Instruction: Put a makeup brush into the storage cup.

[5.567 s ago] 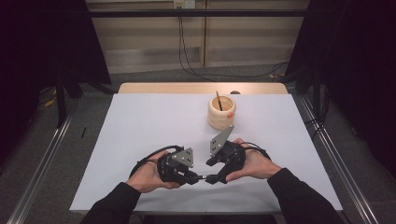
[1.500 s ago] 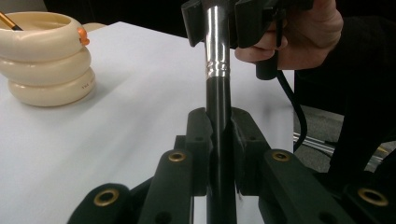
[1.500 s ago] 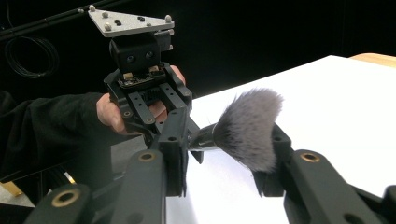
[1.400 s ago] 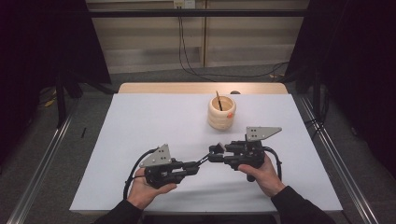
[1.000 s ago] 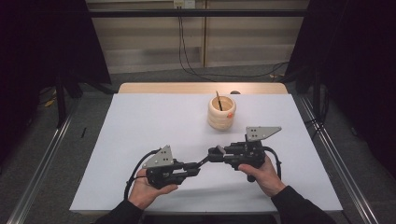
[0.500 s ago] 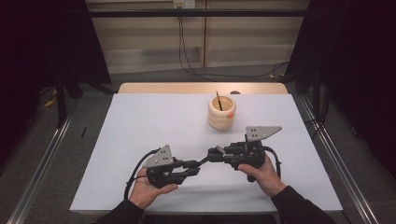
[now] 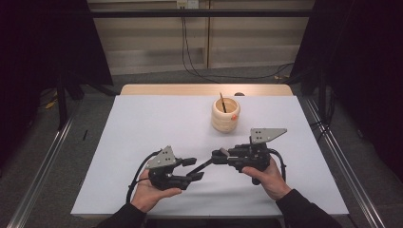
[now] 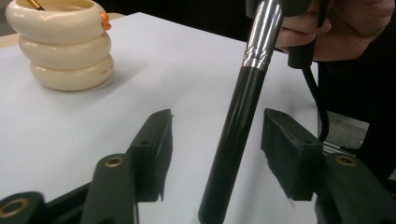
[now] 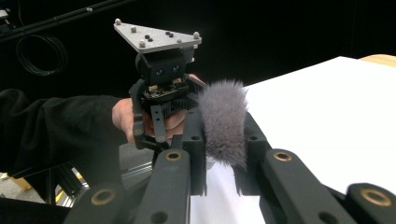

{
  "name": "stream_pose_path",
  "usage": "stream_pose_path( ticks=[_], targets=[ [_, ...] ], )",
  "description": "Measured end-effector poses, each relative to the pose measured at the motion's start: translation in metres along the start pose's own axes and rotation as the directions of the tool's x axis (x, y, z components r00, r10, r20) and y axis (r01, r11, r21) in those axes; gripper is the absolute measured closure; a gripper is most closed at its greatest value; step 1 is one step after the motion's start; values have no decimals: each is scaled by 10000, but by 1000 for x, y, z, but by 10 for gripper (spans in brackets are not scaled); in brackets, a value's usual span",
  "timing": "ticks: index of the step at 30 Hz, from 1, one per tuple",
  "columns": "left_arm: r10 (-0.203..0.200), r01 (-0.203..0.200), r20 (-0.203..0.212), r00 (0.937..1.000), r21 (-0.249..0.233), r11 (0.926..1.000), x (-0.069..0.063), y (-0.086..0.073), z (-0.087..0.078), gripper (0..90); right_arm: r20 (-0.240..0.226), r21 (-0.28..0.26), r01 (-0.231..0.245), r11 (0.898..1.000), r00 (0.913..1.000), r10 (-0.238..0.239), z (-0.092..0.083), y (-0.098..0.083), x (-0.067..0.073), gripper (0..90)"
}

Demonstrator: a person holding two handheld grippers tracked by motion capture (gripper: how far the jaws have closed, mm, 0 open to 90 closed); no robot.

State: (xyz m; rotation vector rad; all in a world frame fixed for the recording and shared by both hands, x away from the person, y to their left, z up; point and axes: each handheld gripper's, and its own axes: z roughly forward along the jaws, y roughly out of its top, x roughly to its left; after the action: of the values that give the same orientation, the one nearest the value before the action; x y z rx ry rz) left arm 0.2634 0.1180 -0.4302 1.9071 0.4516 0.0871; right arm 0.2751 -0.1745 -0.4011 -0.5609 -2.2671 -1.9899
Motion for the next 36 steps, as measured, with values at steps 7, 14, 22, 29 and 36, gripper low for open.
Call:
stream_pose_path(
  ticks=[7,14,22,29,36],
  targets=[
    [-24,23,-240,9997,-53,10000,2,1,-1,192,122,11,83,10000,9999,-84,-2,0,-1,767],
    [107,-81,-806,9967,321,9995,4,0,0,43,160,48,151,9999,9998,-152,-2,0,0,767],
    [-97,109,-1122,9936,99,9999,6,1,-9,38,303,85,184,9998,9994,-186,-3,1,-1,767],
    [8,-51,-1438,9896,-300,9995,8,1,-20,30,343,110,197,9997,9992,-201,-4,1,-2,767],
    [-32,-50,-2160,9764,-378,9993,9,-4,-34,27,391,144,215,9997,9990,-220,-4,1,-2,767]
  ],
)
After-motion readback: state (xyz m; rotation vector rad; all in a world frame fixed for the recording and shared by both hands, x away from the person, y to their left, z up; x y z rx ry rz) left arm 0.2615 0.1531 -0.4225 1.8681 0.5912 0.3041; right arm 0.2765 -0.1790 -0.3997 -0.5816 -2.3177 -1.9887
